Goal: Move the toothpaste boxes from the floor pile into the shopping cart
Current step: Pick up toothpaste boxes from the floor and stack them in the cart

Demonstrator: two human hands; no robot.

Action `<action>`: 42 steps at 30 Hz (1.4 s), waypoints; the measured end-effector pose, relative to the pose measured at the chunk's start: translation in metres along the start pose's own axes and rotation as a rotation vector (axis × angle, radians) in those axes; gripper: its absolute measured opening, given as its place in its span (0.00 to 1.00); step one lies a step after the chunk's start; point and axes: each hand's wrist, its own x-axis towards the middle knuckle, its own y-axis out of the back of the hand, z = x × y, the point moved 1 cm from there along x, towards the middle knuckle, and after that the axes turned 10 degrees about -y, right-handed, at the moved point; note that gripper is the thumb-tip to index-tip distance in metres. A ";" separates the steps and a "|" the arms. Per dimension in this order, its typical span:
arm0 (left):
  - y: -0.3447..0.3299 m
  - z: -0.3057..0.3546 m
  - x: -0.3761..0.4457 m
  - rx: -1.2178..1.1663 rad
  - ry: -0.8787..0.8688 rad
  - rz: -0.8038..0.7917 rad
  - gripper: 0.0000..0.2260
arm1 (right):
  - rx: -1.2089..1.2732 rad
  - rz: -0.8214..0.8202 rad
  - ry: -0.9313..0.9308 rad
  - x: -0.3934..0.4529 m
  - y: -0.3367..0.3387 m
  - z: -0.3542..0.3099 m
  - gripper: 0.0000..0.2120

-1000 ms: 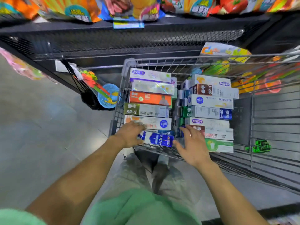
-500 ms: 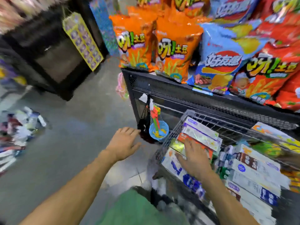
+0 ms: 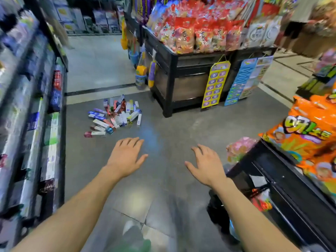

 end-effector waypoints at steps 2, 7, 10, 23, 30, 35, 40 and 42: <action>-0.003 -0.052 -0.005 -0.010 0.093 -0.035 0.33 | -0.022 -0.010 0.067 0.041 0.002 -0.049 0.37; -0.015 -0.172 -0.026 -0.044 0.283 -0.055 0.34 | -0.042 -0.045 0.160 0.128 -0.001 -0.160 0.41; -0.024 -0.228 -0.030 -0.072 0.372 -0.069 0.34 | -0.061 -0.077 0.224 0.170 -0.003 -0.214 0.32; -0.070 -0.413 0.046 -0.076 0.568 -0.204 0.38 | -0.128 -0.192 0.465 0.393 -0.044 -0.378 0.33; -0.082 -0.514 0.129 -0.087 0.615 -0.256 0.37 | -0.131 -0.289 0.482 0.536 -0.065 -0.437 0.34; -0.097 -0.583 0.171 -0.117 0.636 -0.274 0.33 | -0.135 -0.319 0.515 0.616 -0.078 -0.487 0.33; -0.141 -0.661 0.210 -0.147 0.628 -0.346 0.32 | -0.186 -0.370 0.536 0.689 -0.116 -0.545 0.33; -0.169 -0.697 0.225 -0.157 0.633 -0.346 0.32 | -0.188 -0.397 0.529 0.718 -0.138 -0.568 0.33</action>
